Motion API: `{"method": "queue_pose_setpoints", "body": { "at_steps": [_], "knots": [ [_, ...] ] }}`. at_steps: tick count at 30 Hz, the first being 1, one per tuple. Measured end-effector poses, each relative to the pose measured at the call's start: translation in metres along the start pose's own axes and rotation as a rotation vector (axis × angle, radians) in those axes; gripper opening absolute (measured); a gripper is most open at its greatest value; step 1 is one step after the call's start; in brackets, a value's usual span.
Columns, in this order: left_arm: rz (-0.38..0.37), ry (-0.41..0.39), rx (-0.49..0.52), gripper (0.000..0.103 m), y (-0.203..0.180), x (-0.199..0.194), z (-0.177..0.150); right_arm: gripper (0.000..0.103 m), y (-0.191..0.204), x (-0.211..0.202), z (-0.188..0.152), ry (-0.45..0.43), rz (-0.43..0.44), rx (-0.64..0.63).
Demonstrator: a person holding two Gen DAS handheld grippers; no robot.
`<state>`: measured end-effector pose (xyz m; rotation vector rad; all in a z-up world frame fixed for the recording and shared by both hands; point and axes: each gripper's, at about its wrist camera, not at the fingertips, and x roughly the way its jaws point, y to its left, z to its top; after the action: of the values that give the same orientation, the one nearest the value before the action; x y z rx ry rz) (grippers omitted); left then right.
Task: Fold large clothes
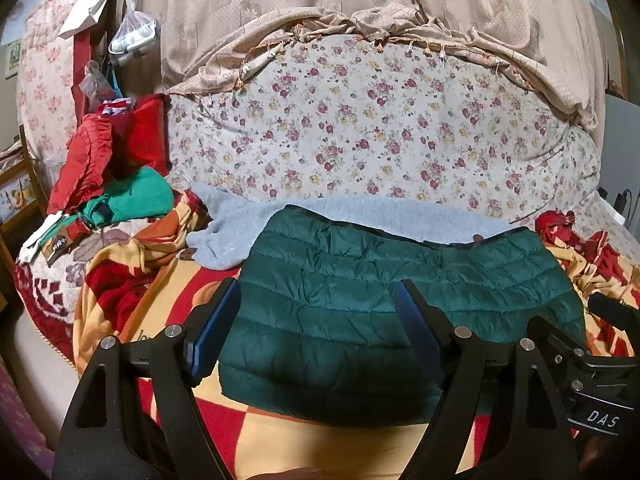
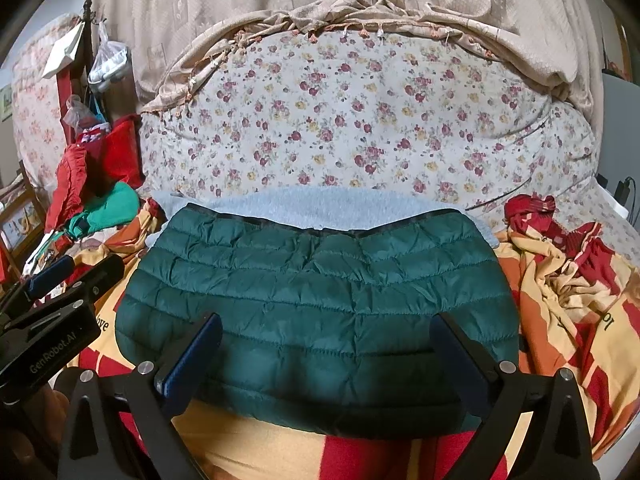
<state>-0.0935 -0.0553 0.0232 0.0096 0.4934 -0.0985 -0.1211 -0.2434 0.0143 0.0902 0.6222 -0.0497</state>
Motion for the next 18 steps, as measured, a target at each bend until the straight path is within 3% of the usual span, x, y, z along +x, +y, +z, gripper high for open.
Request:
{"method": "queue_pose_setpoints", "body": {
  "at_steps": [18],
  "knots": [
    [-0.010,0.022,-0.009,0.080,0.0007,0.0066,-0.0047,0.103,-0.0034,0.0026,-0.0002,0.009,-0.010,0.002]
  ]
}}
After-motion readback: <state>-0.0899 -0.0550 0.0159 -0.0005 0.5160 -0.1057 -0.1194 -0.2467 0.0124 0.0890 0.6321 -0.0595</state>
